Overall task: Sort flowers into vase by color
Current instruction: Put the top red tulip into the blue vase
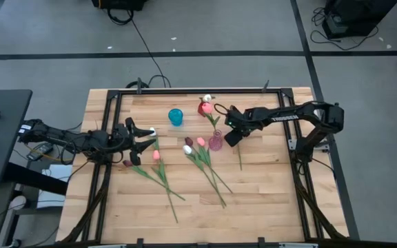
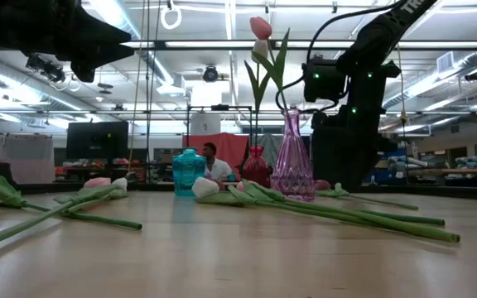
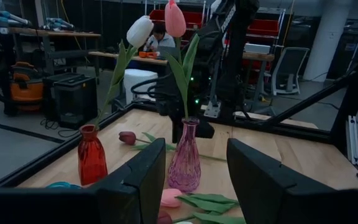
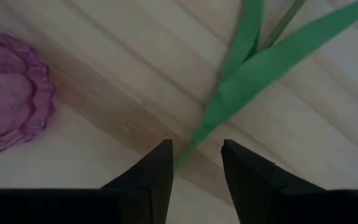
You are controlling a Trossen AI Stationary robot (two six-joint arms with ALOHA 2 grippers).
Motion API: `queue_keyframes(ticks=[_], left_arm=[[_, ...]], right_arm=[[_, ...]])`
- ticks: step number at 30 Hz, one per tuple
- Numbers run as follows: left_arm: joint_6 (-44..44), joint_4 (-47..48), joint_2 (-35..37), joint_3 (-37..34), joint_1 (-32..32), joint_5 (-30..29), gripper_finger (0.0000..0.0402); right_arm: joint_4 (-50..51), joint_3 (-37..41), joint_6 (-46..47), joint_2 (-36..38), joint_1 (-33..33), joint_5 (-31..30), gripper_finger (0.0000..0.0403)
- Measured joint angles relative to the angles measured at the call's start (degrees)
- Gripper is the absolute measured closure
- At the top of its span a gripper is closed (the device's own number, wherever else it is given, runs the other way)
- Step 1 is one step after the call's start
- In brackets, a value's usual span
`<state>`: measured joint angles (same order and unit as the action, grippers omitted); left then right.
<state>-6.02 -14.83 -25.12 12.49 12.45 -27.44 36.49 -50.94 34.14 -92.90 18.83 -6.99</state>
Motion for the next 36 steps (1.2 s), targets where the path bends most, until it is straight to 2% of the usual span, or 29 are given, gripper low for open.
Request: queue_keyframes(ticks=[6, 10, 16, 20, 28, 36], left_arm=[[0.04, -0.28, 0.0, 0.0, -0.02, 0.0, 0.0225], [0.02, 0.01, -0.02, 0.0, -0.02, 0.0, 0.0225], [0.0, 0.09, 0.0, 0.0, -0.02, 0.0, 0.0225], [0.0, 0.07, -0.02, 0.0, -0.01, 0.0, 0.0225], [-0.02, 0.04, -0.01, 0.0, -0.01, 0.0, 0.0225], [-0.26, 0.04, 0.0, 0.0, -0.02, 0.75, 0.0225]], right_arm=[[-0.53, -0.04, 0.72, -1.72, -0.29, -0.72, 0.0262], [-1.67, -0.27, 0.86, -4.31, -0.29, 1.72, 0.0297], [-1.6, -0.4, -0.68, -5.82, -0.31, 2.12, 0.0355], [-1.24, -0.01, -2.31, -3.36, -0.16, 1.34, 0.0393], [3.94, 0.11, -3.36, 4.97, 1.13, 0.93, 0.0398], [2.13, 0.01, -5.86, 17.29, 0.29, 0.3, 0.0398]])
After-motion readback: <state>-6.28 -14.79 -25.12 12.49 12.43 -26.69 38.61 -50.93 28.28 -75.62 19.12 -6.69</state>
